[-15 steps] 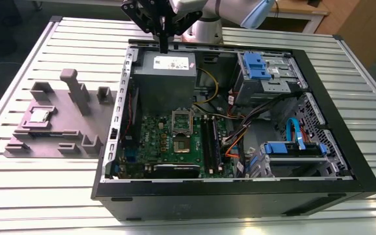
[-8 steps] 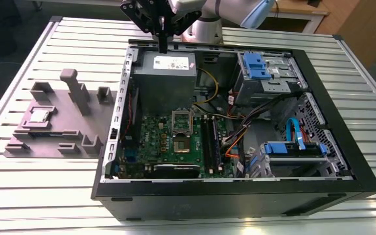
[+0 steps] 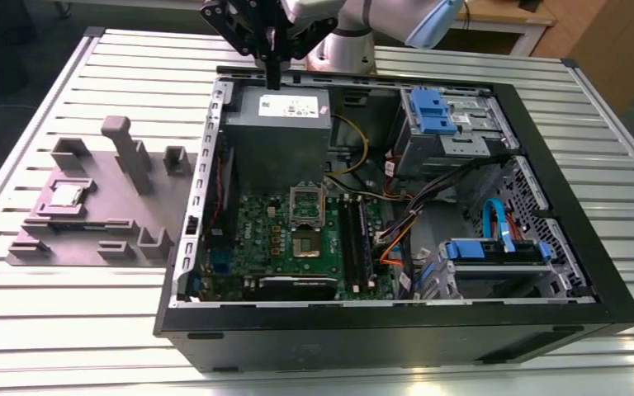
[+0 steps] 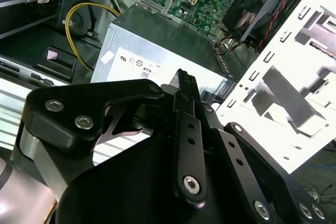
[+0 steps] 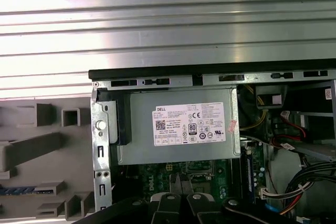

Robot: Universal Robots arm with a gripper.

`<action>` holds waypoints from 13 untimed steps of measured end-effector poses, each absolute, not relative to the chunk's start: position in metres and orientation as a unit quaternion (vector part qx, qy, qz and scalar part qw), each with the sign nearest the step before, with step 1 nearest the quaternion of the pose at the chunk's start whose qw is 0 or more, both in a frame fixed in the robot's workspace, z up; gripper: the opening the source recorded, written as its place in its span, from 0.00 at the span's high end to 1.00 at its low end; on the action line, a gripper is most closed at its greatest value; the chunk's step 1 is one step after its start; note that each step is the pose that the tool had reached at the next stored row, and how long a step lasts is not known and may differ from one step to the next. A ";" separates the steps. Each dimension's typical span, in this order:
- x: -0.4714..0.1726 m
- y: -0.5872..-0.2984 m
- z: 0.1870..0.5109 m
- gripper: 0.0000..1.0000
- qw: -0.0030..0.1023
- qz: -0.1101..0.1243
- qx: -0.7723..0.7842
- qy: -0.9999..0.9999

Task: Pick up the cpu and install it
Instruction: 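Reach for the cpu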

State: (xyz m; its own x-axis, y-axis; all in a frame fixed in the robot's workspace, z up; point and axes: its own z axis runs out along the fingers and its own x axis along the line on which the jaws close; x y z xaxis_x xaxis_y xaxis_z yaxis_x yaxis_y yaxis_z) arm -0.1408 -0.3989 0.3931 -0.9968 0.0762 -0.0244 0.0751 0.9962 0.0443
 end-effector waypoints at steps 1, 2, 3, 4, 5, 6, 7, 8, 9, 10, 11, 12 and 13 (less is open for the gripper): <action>-0.141 -0.399 0.393 0.90 0.013 0.022 0.038 0.999; -0.141 -0.399 0.393 0.90 0.013 0.022 0.038 0.999; -0.141 -0.399 0.393 0.90 0.013 0.022 0.038 0.999; -0.142 -0.399 0.393 0.90 0.013 0.022 0.038 0.999; -0.142 -0.399 0.393 0.90 0.013 0.022 0.038 0.999; -0.142 -0.399 0.393 0.90 0.013 0.022 0.038 0.999; -0.142 -0.399 0.393 0.90 0.013 0.022 0.038 0.999; -0.143 -0.399 0.393 0.90 0.013 0.022 0.038 0.999; -0.143 -0.399 0.393 0.90 0.013 0.022 0.038 0.999; -0.143 -0.399 0.393 0.90 0.013 0.022 0.038 0.999; -0.143 -0.399 0.393 0.90 0.013 0.022 0.038 0.999; -0.143 -0.399 0.393 0.90 0.013 0.022 0.038 0.999; -0.143 -0.399 0.393 0.90 0.013 0.022 0.038 0.999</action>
State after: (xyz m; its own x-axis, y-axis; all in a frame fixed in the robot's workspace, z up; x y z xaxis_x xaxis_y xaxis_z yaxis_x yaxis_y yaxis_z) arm -0.1435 -0.3989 0.3931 -0.9968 0.0762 -0.0244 0.0751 0.9962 0.0443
